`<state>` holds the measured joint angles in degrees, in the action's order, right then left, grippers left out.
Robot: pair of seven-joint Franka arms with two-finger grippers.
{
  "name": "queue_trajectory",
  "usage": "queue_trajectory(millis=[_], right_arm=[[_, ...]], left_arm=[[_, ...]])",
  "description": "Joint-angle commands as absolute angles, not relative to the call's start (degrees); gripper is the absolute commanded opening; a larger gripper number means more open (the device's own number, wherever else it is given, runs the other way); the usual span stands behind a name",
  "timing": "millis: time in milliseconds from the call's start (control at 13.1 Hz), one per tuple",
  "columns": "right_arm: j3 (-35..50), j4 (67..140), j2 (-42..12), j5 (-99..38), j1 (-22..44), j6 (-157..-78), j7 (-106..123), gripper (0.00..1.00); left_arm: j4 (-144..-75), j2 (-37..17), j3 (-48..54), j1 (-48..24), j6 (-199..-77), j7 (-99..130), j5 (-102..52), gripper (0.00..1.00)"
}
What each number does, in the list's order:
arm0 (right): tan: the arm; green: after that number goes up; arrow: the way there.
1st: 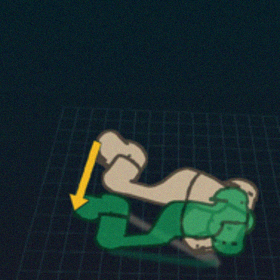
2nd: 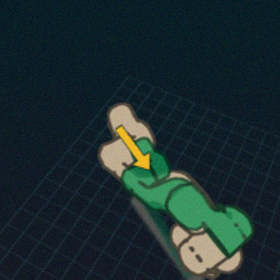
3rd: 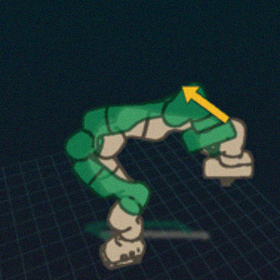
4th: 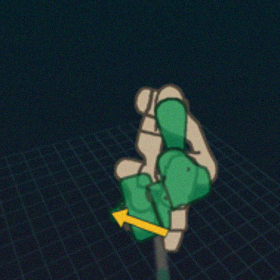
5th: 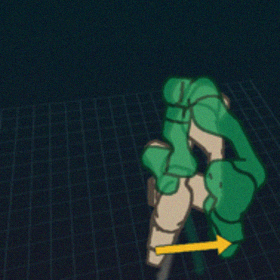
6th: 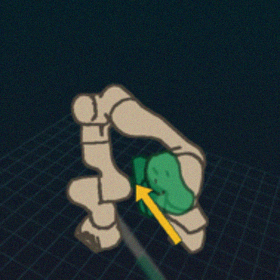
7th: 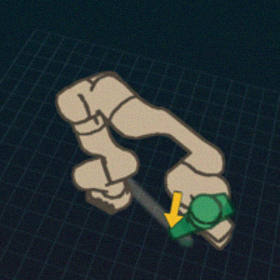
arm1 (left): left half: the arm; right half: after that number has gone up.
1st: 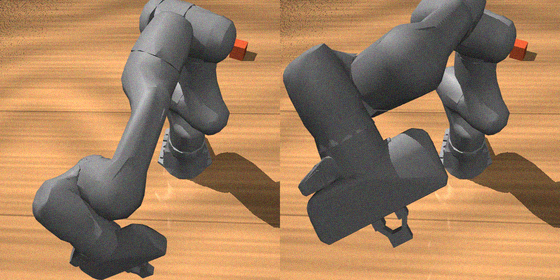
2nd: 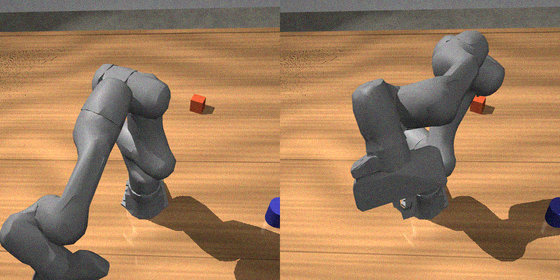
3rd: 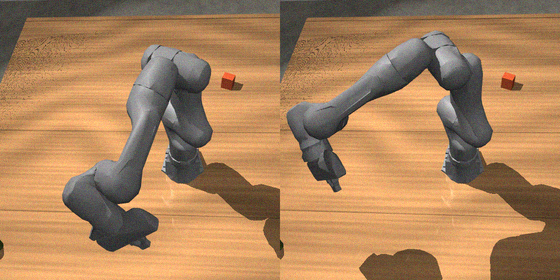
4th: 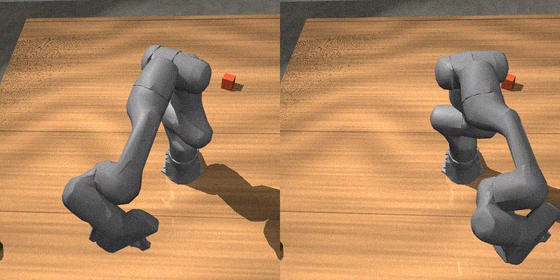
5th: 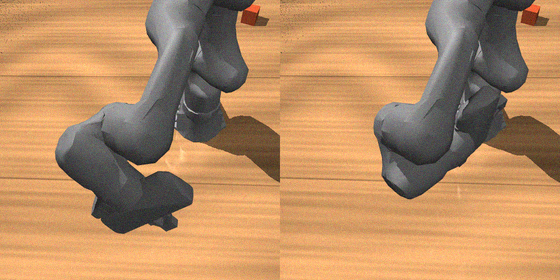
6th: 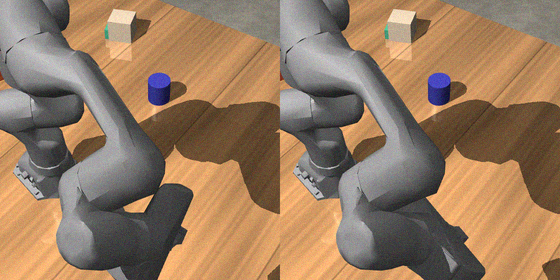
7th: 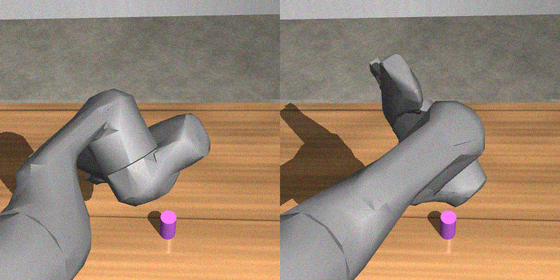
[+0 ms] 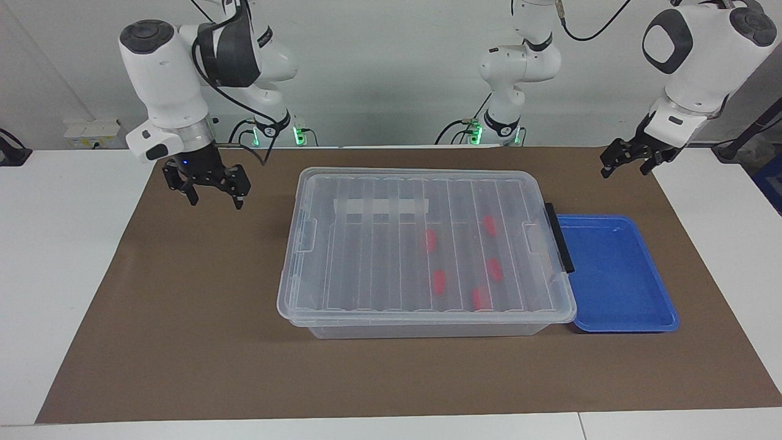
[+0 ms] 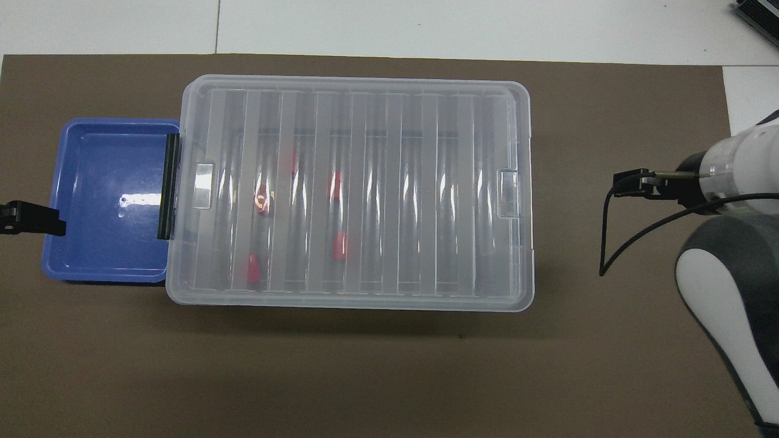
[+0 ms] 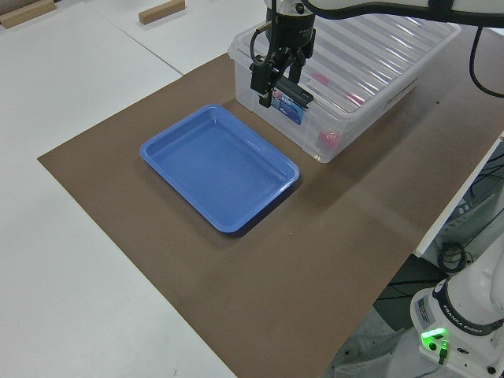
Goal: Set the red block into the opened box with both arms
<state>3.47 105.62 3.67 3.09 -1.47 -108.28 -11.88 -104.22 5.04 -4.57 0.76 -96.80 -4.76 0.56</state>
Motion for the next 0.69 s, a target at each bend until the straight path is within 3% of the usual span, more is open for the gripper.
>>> queue_trajectory(millis=[0,306,612], right_arm=[[3.78,102.06,3.96,2.55,-4.56,-103.48,-13.01,1.00],[3.95,95.03,2.99,3.08,-4.75,-93.62,-12.83,1.00],[4.57,91.50,1.14,2.73,-3.96,-91.49,-12.66,1.00]], left_arm=[[-106.26,6.59,-0.97,4.39,-98.09,-5.63,0.35,1.00],[-106.26,6.59,-0.97,4.22,-97.91,-5.54,0.35,1.00],[-106.35,6.50,-1.32,3.78,-98.09,-5.54,0.26,1.00]])
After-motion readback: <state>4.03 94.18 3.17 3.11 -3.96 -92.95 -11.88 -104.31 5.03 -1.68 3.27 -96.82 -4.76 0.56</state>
